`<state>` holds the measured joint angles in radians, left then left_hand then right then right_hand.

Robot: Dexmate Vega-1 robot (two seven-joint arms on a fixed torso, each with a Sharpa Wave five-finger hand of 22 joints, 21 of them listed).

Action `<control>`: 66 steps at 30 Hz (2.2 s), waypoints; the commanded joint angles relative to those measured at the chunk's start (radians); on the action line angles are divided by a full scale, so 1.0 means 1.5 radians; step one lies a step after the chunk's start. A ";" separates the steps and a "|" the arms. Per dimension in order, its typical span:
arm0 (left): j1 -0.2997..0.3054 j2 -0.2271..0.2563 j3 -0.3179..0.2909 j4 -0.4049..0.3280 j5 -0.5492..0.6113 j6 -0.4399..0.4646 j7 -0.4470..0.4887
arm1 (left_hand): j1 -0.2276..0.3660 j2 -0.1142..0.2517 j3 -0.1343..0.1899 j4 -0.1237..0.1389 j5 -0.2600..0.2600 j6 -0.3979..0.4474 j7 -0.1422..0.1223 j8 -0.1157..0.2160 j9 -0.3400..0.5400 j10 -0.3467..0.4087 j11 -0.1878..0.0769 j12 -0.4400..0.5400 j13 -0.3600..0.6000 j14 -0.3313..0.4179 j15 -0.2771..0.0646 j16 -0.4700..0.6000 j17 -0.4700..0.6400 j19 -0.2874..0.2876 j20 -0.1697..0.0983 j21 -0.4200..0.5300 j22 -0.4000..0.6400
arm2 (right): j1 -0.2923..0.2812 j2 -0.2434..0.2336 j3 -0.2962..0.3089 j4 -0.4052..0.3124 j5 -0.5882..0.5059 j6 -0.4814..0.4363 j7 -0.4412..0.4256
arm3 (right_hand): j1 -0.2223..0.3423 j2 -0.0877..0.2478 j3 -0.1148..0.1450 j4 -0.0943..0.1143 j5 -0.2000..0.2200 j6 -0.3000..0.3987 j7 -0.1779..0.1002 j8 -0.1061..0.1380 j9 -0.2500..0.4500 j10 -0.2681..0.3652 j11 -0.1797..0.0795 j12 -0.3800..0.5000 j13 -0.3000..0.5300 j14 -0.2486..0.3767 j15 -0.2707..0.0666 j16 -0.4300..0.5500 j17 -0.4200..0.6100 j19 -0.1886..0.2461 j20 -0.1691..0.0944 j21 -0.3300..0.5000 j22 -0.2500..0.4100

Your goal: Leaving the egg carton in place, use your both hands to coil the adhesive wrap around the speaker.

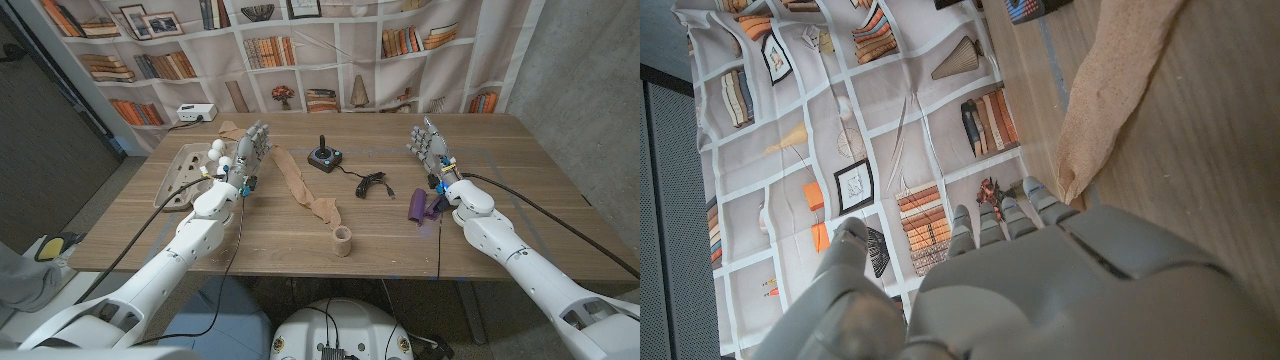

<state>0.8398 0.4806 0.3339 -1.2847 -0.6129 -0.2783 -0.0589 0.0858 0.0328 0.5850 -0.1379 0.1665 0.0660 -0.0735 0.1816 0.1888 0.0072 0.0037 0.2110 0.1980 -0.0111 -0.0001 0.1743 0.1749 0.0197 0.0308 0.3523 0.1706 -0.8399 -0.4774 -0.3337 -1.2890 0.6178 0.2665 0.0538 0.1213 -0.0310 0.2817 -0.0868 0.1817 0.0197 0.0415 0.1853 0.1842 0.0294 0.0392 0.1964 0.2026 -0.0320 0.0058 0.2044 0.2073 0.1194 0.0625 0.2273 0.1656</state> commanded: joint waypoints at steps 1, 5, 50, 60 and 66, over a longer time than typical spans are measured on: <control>0.011 -0.056 -0.067 0.011 0.062 0.023 -0.042 | 0.008 0.000 0.004 0.000 0.004 0.000 -0.004 0.005 0.002 0.000 0.007 0.003 0.003 -0.006 -0.002 0.005 0.001 0.001 0.005 0.001 0.002 | -0.008 0.046 0.062 0.002 -0.055 -0.033 0.035 | 0.007 0.001 0.003 0.000 0.003 0.000 0.005 0.003 0.001 0.001 0.006 0.002 0.002 -0.006 0.000 0.003 0.004 0.006 0.000 0.002 0.003; 0.019 -0.068 -0.087 0.005 0.079 0.028 -0.049 | 0.008 0.000 0.004 0.000 0.004 0.003 -0.004 0.006 0.002 0.001 0.005 0.004 0.003 -0.006 -0.001 0.006 0.001 0.002 0.005 0.000 0.002 | -0.012 0.058 0.078 0.000 -0.068 -0.040 0.044 | 0.008 0.001 0.003 -0.001 0.003 0.000 0.005 0.003 0.001 0.001 0.006 0.003 0.002 -0.007 -0.001 0.003 0.003 0.006 0.000 0.001 0.003; 0.074 -0.090 -0.161 -0.041 0.110 0.019 -0.074 | 0.011 0.003 0.001 0.000 0.004 0.015 -0.001 0.011 0.002 0.008 0.006 0.006 0.003 -0.008 -0.001 0.007 0.001 0.006 0.005 -0.016 0.003 | -0.019 0.047 0.068 -0.057 -0.186 -0.056 0.044 | 0.171 -0.008 0.037 -0.053 0.002 -0.010 0.026 0.011 0.001 0.035 0.023 0.016 0.004 0.056 0.001 0.022 -0.005 0.110 -0.016 0.011 0.006; 0.091 -0.086 -0.159 -0.075 0.114 0.022 -0.056 | 0.011 0.004 0.000 0.000 0.004 0.019 0.000 0.012 0.002 0.009 0.007 0.007 0.003 -0.008 -0.002 0.007 0.001 0.007 0.004 -0.019 0.003 | -0.026 0.020 0.058 -0.089 -0.214 -0.064 0.022 | 0.200 -0.004 0.039 -0.049 0.003 0.016 0.034 0.017 0.001 0.070 0.023 0.025 0.007 0.116 -0.011 0.040 -0.001 0.170 -0.009 0.025 0.011; 0.106 -0.084 -0.157 -0.098 0.118 0.023 -0.038 | 0.011 0.004 0.000 0.000 0.004 0.019 0.000 0.012 0.002 0.009 0.006 0.007 0.003 -0.009 -0.003 0.007 0.001 0.008 0.003 -0.020 0.003 | -0.040 0.015 0.060 -0.114 -0.216 -0.073 -0.006 | 0.206 -0.003 0.037 -0.046 0.003 0.035 0.031 0.021 0.001 0.093 0.024 0.032 0.009 0.144 -0.019 0.052 0.004 0.181 -0.007 0.026 0.013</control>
<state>0.9661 0.3491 0.0971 -1.3795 -0.4438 -0.2457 -0.1539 0.0910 0.0382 0.5847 -0.1378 0.1663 0.0858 -0.0751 0.1896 0.1885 0.0125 0.0090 0.2148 0.1975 -0.0163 -0.0055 0.1780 0.1745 0.0269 0.0302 0.3253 0.1703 -0.8745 -0.4278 -0.2372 -1.4034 0.3165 0.1735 0.0949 0.4179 -0.0320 0.3355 -0.1626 0.1855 0.0581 0.0851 0.2112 0.1837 0.1524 0.0715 0.2345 0.2121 0.1645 -0.0186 0.2704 0.2069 0.3801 0.0517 0.2635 0.1795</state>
